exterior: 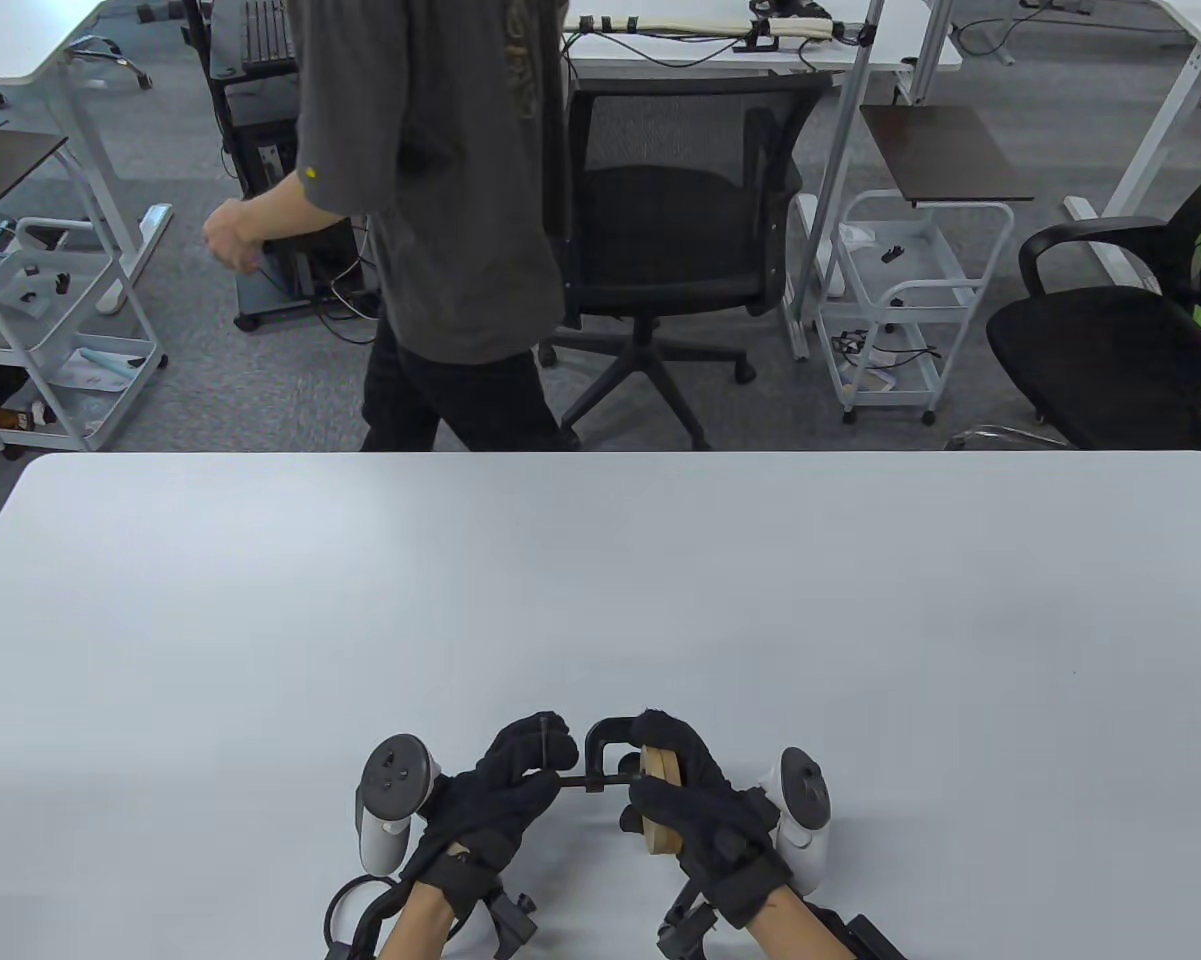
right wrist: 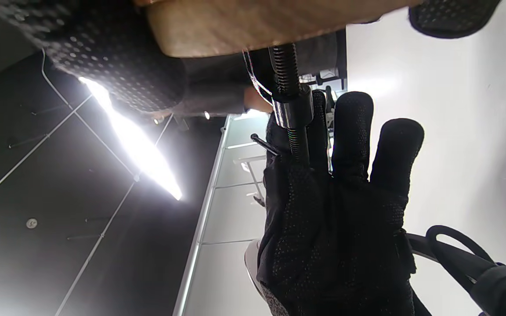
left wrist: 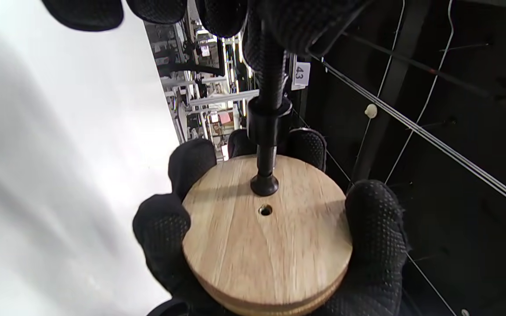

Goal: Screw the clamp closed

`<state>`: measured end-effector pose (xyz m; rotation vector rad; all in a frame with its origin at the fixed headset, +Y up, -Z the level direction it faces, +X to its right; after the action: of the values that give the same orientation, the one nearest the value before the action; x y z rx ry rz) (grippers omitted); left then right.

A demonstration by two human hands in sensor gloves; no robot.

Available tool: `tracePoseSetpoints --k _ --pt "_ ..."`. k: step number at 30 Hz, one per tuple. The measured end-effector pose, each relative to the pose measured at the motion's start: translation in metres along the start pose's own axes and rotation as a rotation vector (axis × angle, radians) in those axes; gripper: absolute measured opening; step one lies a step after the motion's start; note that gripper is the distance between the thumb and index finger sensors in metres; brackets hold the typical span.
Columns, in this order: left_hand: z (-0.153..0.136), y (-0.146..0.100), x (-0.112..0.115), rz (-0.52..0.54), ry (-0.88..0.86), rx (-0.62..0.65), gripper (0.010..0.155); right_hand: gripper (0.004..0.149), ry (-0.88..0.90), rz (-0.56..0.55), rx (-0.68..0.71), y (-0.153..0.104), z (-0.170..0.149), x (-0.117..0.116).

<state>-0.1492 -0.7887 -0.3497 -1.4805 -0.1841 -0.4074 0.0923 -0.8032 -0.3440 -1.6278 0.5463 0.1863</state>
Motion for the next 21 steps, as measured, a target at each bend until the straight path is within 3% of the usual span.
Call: tracePoseSetpoints --k 17,21 --pt "0.007 -0.001 -0.002 0.038 0.132 0.013 0.052 0.076 0.026 -0.015 -0.019 0.0 -0.002 0.0" --pt "0.012 -0.005 -0.011 0.124 0.187 0.023 0.072 0.077 0.04 -0.048 0.007 0.0 0.001 0.002"
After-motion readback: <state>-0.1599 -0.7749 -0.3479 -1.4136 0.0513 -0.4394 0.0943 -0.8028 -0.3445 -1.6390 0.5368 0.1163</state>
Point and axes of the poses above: the tracker on the back of each hand, its own z axis roughly to the thumb side, its own y axis roughly from the wrist to the fingertips, x = y × z, the point moved 3 cm from there along y, roughly from the wrist to the fingertips, and after that the axes turned 8 degrees about -x, right-handed, at the moved point
